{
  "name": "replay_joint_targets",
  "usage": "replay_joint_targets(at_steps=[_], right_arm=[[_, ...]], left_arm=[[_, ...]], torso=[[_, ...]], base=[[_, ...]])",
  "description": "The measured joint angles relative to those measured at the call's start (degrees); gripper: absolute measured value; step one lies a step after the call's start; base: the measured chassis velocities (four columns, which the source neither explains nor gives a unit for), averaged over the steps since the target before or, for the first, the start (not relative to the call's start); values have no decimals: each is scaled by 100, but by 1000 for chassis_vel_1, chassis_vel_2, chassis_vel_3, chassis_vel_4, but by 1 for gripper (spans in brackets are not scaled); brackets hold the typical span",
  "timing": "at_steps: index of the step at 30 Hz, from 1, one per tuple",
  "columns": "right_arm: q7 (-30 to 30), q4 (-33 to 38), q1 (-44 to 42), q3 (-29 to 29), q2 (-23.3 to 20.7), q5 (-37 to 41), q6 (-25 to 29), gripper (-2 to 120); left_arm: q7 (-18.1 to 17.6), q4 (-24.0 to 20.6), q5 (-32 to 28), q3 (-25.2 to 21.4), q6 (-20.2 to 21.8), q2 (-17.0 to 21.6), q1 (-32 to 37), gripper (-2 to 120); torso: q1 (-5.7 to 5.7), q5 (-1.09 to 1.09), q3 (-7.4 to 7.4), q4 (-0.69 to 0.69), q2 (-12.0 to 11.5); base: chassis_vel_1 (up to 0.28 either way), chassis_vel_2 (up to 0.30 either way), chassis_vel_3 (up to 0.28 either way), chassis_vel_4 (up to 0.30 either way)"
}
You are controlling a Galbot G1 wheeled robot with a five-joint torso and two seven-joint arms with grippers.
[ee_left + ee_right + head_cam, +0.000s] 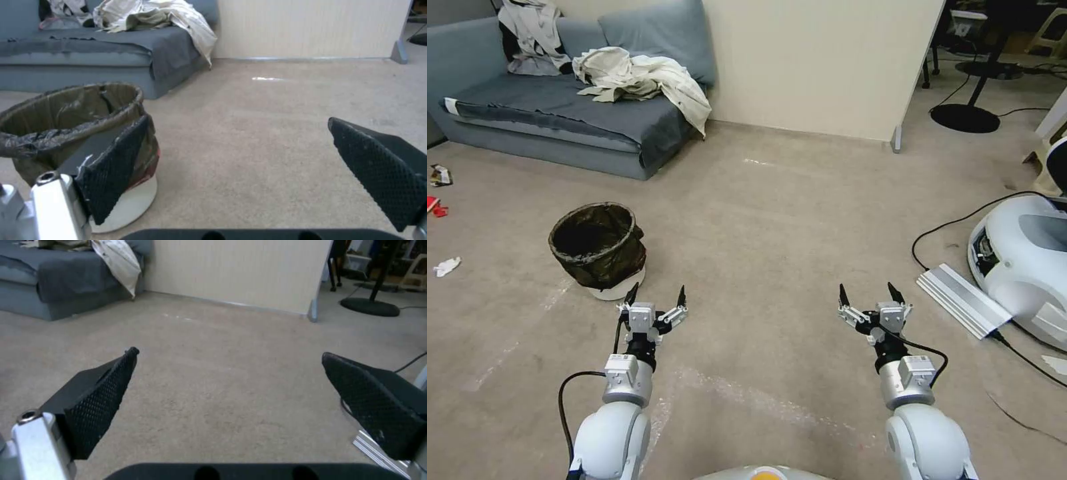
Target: Pick up the trash can from the floor.
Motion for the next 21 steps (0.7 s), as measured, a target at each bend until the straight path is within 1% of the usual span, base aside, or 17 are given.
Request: replay_joint_targets(at_steps=[15, 18, 19, 20, 21], right_arm=[[-3, 9, -9, 0, 0, 2, -4, 100], [-49, 178, -92, 23, 16, 29, -54, 100], [-96, 359, -180, 55, 34, 61, -106, 100], [-153, 570, -284, 89, 55, 99, -171, 100], [-153, 570, -284, 89, 55, 99, -171, 100]], left_arm=[[0, -7, -1, 0, 2, -1, 2, 100], [0, -105, -29, 8, 68, -34, 17, 100], [-5, -226, -74, 21, 168, -86, 41, 100], [-5, -441, -151, 65, 336, -176, 78, 100], [-5, -441, -151, 65, 336, -176, 78, 100]], torso=[[0, 0, 0, 0, 0], [0, 2, 0, 0, 0], [0, -1, 0, 1, 0], [0, -1, 0, 0, 0], [0, -1, 0, 0, 0]], base=[[0, 0, 0, 0], [0, 0, 0, 0], [0, 0, 0, 0], [0, 0, 0, 0], [0, 0, 0, 0]])
